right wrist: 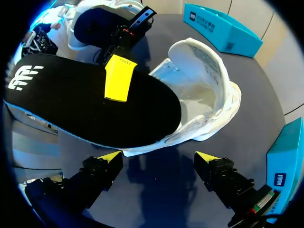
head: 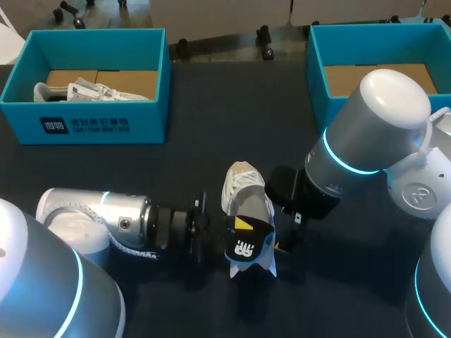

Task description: Take the shoe out of the shoebox, open the shoe tongue, remove and reinsert the insole, then place the shoe into the shoebox

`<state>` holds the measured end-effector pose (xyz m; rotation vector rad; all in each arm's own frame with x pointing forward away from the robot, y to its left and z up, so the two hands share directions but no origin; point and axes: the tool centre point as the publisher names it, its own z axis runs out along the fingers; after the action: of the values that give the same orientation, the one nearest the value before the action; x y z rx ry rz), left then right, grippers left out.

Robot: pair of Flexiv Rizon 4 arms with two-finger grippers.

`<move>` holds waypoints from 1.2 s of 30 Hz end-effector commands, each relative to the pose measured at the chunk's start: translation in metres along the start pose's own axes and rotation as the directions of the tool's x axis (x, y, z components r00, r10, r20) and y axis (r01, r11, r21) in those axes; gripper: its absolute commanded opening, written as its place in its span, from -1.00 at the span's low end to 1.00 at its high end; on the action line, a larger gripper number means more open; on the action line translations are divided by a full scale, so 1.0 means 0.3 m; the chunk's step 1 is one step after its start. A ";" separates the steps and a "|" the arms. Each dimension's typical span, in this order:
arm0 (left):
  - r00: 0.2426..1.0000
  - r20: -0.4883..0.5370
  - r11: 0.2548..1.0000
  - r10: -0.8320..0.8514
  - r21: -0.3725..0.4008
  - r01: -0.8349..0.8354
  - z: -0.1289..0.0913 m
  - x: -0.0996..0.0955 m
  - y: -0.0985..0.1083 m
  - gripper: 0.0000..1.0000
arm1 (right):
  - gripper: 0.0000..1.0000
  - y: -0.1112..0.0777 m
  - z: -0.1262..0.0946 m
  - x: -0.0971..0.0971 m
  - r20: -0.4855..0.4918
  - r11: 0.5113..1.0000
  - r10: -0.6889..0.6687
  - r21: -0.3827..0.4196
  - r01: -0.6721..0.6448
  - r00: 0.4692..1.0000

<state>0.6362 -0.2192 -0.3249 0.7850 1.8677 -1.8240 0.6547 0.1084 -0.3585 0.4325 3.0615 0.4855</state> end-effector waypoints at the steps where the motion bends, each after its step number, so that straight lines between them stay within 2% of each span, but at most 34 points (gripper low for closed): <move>1: 1.000 -0.001 1.000 0.004 -0.025 -0.004 0.015 -0.004 0.008 -1.00 | 1.00 -0.001 0.002 0.004 0.002 1.000 0.001 -0.001 -0.001 1.000; 21: 1.000 -0.011 0.993 0.015 -0.117 -0.016 0.025 -0.030 0.107 -1.00 | 1.00 -0.001 0.002 0.004 0.002 1.000 0.001 -0.001 -0.001 1.000; 26: 1.000 -0.015 0.986 0.025 -0.162 -0.027 0.019 -0.030 0.115 -1.00 | 1.00 -0.001 0.002 0.004 0.002 1.000 0.001 -0.001 -0.001 1.000; 36: 0.999 -0.029 0.986 0.025 -0.167 -0.030 0.012 -0.030 0.106 -1.00 | 1.00 -0.001 0.002 0.004 0.002 1.000 0.001 -0.001 -0.001 1.000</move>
<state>0.6637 -0.2253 -0.3449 0.7713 1.9811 -1.6259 0.6547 0.1084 -0.3585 0.4325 3.0615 0.4855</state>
